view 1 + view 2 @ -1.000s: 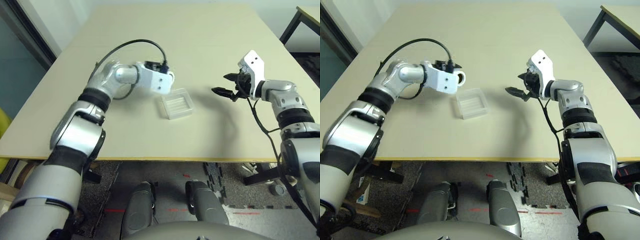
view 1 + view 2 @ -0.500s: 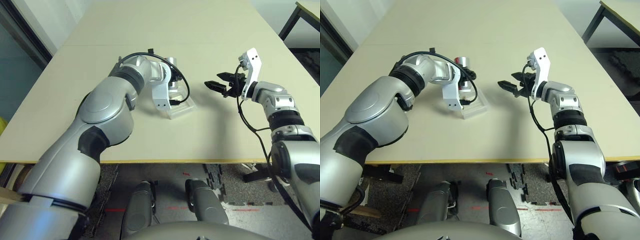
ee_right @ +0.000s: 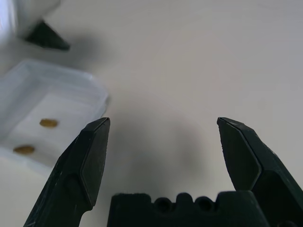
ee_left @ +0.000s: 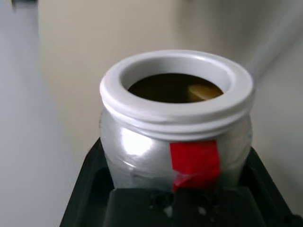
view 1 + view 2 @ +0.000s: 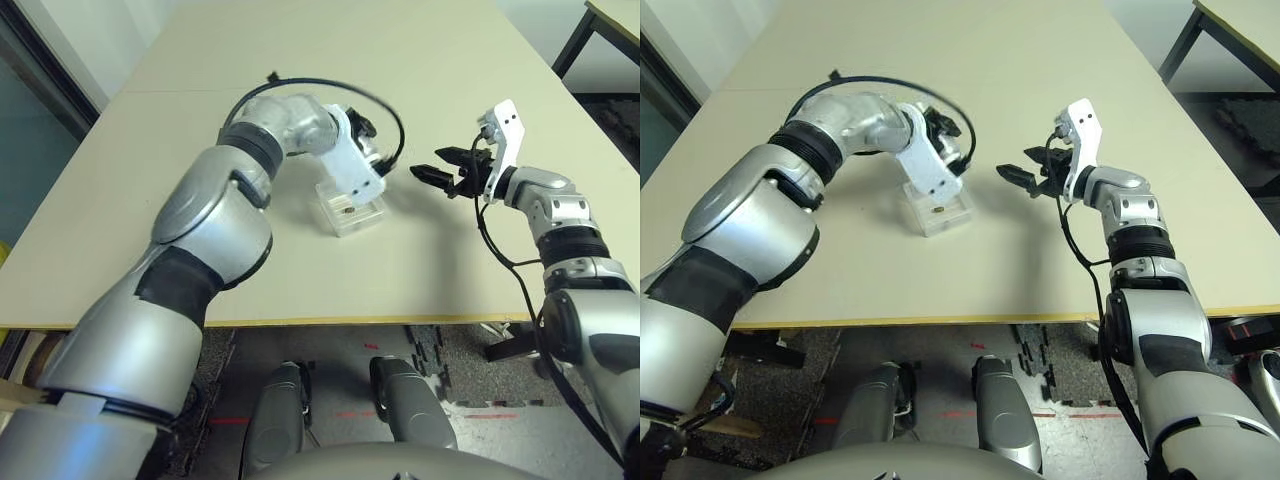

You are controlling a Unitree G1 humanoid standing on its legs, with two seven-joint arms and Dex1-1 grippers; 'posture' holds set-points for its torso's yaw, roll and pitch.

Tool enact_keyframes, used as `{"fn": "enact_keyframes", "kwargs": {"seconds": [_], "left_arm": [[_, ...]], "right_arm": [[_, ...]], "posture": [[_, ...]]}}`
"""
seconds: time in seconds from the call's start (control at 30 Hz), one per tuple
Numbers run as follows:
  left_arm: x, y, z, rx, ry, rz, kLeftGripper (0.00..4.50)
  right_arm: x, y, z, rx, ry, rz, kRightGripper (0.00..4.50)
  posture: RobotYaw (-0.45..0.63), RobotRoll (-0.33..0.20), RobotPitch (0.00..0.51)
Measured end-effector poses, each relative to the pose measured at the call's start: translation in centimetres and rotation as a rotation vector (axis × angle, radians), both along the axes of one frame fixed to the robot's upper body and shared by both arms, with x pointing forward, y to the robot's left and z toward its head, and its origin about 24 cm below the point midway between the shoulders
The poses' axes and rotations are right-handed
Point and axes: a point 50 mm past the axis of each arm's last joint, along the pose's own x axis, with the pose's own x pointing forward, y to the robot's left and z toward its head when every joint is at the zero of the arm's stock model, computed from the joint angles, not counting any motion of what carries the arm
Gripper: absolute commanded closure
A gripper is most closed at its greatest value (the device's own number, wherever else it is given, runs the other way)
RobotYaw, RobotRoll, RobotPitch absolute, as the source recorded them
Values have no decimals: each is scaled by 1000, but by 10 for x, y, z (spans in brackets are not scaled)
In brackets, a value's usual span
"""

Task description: Pour the medicine from the bottle into the box.

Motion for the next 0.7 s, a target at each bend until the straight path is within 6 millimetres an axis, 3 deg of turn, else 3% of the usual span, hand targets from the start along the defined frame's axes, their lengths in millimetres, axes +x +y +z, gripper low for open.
{"fn": "enact_keyframes", "kwargs": {"seconds": [0.13, 0.27, 0.47, 0.7], "left_arm": [[6, 19, 19, -423, 272, 134, 1792], [12, 52, 22, -719, 399, 251, 1792], [13, 108, -23, -982, 513, 482, 1792], [1, 140, -63, -1142, 512, 648, 1792]], "right_arm": [[-3, 3, 3, -18, -31, 93, 0], [-6, 1, 5, -27, -40, 152, 0], [-9, 2, 6, -26, -37, 224, 0], [-12, 6, 5, -36, -28, 296, 0]], "posture": [[-180, 0, 74], [-170, 0, 77], [-148, 0, 86], [-128, 0, 100]]}}
